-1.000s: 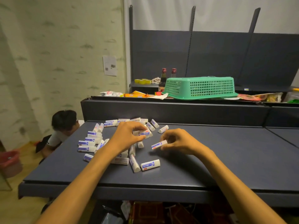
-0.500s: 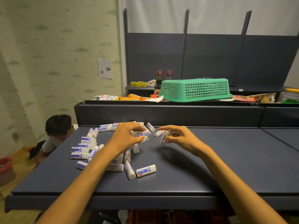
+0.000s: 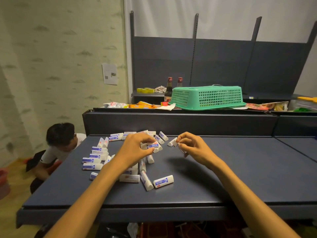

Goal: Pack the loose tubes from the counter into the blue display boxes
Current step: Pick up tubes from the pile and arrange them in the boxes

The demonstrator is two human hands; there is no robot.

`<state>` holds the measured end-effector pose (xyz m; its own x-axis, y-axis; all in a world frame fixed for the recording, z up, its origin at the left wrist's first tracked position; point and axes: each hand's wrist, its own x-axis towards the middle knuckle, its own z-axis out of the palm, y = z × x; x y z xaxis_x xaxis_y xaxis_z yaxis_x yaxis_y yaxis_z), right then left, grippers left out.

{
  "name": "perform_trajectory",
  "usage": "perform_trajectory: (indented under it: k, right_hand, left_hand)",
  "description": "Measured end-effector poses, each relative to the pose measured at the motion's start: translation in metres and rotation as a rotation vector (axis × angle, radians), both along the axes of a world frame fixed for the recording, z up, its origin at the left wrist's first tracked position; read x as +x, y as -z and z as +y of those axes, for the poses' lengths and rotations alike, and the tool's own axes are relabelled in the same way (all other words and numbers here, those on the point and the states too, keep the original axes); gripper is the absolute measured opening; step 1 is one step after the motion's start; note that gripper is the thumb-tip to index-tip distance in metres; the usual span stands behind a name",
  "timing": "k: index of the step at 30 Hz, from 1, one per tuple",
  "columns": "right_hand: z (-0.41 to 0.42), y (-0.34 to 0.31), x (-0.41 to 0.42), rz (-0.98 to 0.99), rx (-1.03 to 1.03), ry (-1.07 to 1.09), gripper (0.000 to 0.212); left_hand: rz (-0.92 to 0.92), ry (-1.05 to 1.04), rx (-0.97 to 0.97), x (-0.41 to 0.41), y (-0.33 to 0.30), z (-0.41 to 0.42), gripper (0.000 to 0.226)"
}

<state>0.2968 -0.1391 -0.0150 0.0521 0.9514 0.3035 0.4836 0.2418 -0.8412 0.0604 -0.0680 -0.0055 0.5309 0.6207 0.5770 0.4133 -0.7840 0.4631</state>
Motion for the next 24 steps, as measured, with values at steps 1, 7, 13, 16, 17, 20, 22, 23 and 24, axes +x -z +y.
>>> perform_trajectory:
  k: [1, 7, 13, 16, 17, 20, 22, 23, 24]
  right_hand:
    - [-0.001, 0.0, -0.003, -0.005, 0.001, 0.0, 0.01]
    - [-0.007, 0.001, -0.017, -0.002, -0.028, -0.005, 0.017]
    - [-0.011, 0.0, -0.023, -0.231, -0.024, 0.088, 0.037]
    - [-0.017, 0.001, -0.022, -0.267, -0.028, 0.118, 0.041]
    - [-0.02, 0.0, -0.021, -0.279, -0.025, 0.124, 0.04]
    - [-0.031, -0.002, -0.013, -0.38, 0.006, 0.146, 0.034]
    - [-0.04, -0.003, -0.006, -0.43, 0.047, 0.163, 0.033]
    - [-0.045, -0.004, -0.001, -0.443, 0.068, 0.176, 0.032]
    - [-0.05, -0.004, 0.004, -0.458, 0.09, 0.189, 0.033]
  left_hand:
    - [-0.001, 0.003, 0.002, -0.002, 0.001, 0.0, 0.024]
    - [0.005, 0.006, -0.025, -0.015, 0.007, 0.0, 0.026]
    - [0.004, 0.04, -0.009, -0.021, 0.007, 0.002, 0.025]
    - [-0.006, 0.056, 0.007, -0.018, 0.008, 0.002, 0.027]
    - [-0.011, 0.062, 0.014, -0.016, 0.008, 0.001, 0.028]
    - [-0.021, 0.092, 0.044, -0.006, 0.009, -0.002, 0.034]
    - [-0.03, 0.12, 0.065, 0.003, 0.01, -0.004, 0.035]
    - [-0.032, 0.127, 0.075, 0.008, 0.011, -0.005, 0.035]
    - [-0.033, 0.134, 0.085, 0.014, 0.011, -0.007, 0.034]
